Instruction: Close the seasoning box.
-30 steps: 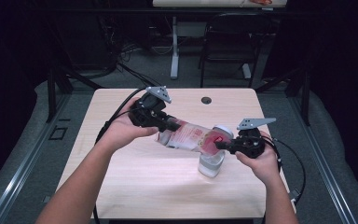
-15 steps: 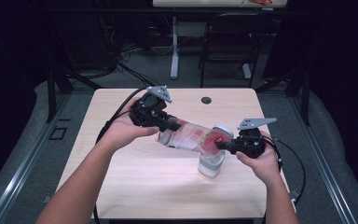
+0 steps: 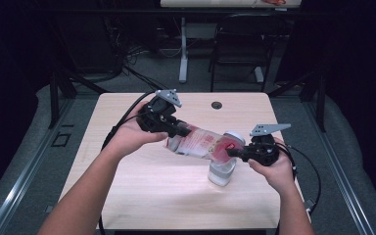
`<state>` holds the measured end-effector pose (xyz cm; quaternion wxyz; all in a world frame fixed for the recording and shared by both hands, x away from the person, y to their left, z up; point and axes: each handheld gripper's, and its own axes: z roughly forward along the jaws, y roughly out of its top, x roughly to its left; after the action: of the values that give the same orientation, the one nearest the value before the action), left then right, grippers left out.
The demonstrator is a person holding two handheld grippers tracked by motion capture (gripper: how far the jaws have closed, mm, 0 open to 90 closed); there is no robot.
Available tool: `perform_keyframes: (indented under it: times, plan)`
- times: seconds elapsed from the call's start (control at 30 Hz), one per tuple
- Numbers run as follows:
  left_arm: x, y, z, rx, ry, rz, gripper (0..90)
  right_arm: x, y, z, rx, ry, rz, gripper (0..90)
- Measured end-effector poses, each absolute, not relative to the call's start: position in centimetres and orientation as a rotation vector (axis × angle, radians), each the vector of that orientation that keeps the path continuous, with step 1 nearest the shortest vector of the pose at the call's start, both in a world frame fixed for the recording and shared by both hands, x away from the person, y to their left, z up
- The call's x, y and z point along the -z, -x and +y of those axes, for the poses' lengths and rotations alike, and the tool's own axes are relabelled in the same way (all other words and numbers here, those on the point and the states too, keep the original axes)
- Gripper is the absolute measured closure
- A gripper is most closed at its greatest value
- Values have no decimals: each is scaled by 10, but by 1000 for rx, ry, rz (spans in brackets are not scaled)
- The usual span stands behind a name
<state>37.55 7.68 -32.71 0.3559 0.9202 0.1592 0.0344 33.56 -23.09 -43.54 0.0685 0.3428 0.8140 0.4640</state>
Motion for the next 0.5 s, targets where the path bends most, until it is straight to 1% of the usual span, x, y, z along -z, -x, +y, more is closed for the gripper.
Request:
perform_keyframes:
  times: [0.5]
  plan:
    - [325,-375,73,-100,-2386,402,739,436,-337,-233,-1401,-1049,2425,872]
